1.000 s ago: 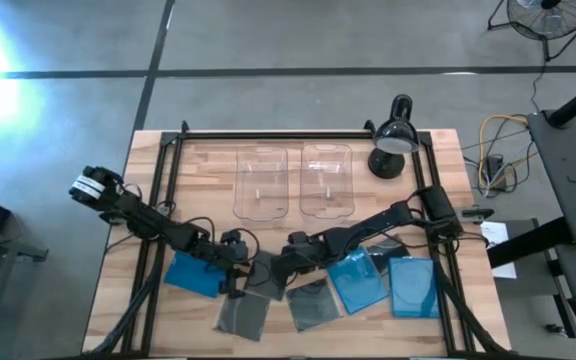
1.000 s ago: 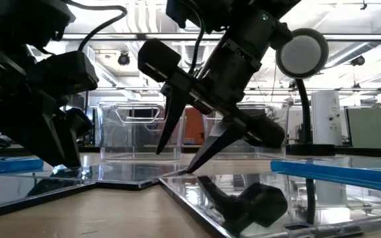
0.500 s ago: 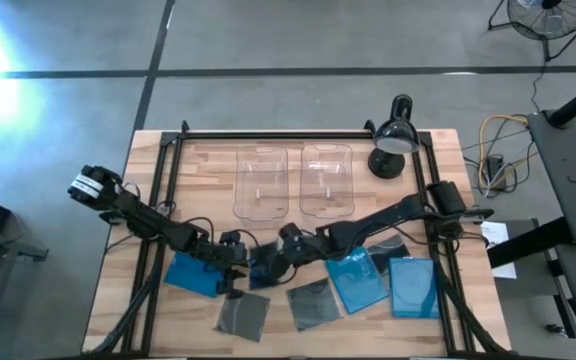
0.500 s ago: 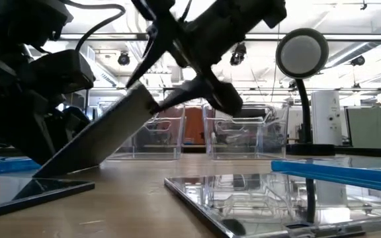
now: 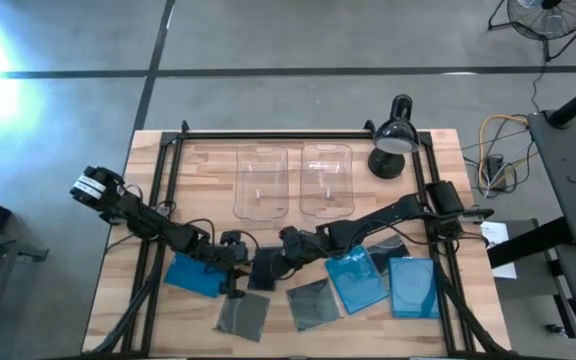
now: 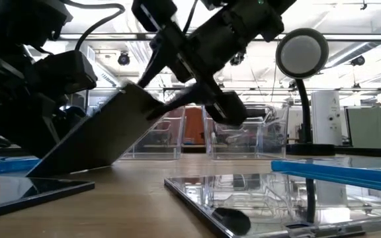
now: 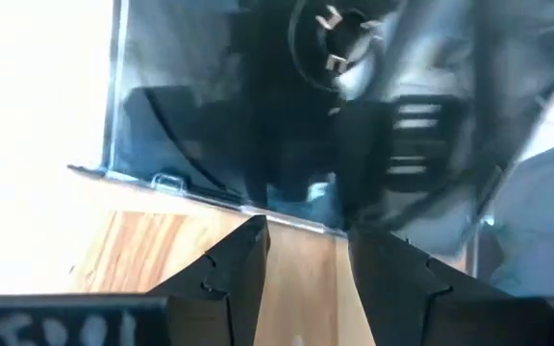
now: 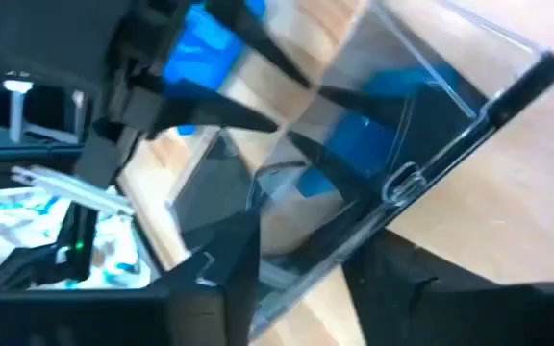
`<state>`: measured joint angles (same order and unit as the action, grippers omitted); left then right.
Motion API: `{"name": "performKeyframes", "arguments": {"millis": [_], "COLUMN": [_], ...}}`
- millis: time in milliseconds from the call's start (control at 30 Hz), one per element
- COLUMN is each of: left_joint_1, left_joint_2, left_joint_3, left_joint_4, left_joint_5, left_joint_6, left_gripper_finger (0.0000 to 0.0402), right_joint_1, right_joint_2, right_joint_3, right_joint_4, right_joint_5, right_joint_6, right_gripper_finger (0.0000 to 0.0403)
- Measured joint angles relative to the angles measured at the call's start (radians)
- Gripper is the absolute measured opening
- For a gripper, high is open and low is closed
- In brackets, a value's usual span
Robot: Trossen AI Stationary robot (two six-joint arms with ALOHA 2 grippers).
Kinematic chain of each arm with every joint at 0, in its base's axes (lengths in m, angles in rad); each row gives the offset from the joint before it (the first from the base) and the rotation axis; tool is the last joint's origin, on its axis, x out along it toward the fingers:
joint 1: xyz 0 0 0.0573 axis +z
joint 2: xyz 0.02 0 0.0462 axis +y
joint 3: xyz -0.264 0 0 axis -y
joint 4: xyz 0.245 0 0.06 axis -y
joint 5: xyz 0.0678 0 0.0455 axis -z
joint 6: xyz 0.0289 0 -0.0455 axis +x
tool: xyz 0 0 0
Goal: Pick & place jewel cases by type
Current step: Put the black CD case into the right transparent bin
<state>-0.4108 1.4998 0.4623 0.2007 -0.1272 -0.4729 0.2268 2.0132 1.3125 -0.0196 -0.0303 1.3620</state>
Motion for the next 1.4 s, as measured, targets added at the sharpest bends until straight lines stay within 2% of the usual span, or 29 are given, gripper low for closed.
{"name": "performKeyframes", "arguments": {"millis": [200,367,800,1400], "left_joint_1": [0.001,-0.005,-0.020,-0.021], "left_joint_2": [0.000,-0.016,-0.124,-0.126], "left_joint_3": [-0.001,-0.001,-0.011,-0.011], "left_joint_4": [0.009,-0.029,-0.212,-0.210], "left_joint_5": [-0.006,-0.011,-0.116,-0.122], "left_joint_6": [-0.008,-0.027,-0.107,-0.116], "left_gripper_finger": [0.0135,0.0135,0.0135,0.0135], "right_joint_1": [-0.006,-0.005,-0.005,-0.005], "right_joint_2": [0.000,-0.003,-0.010,-0.010], "right_joint_3": [-0.003,-0.006,-0.007,-0.008], "right_joint_4": [-0.017,-0.065,-0.075,-0.073], "right_joint_5": [0.000,0.003,0.004,0.003], "right_joint_6": [0.042,0.065,0.050,0.033], "right_gripper_finger": [0.0047,0.0014,0.0009,0.0009]}}
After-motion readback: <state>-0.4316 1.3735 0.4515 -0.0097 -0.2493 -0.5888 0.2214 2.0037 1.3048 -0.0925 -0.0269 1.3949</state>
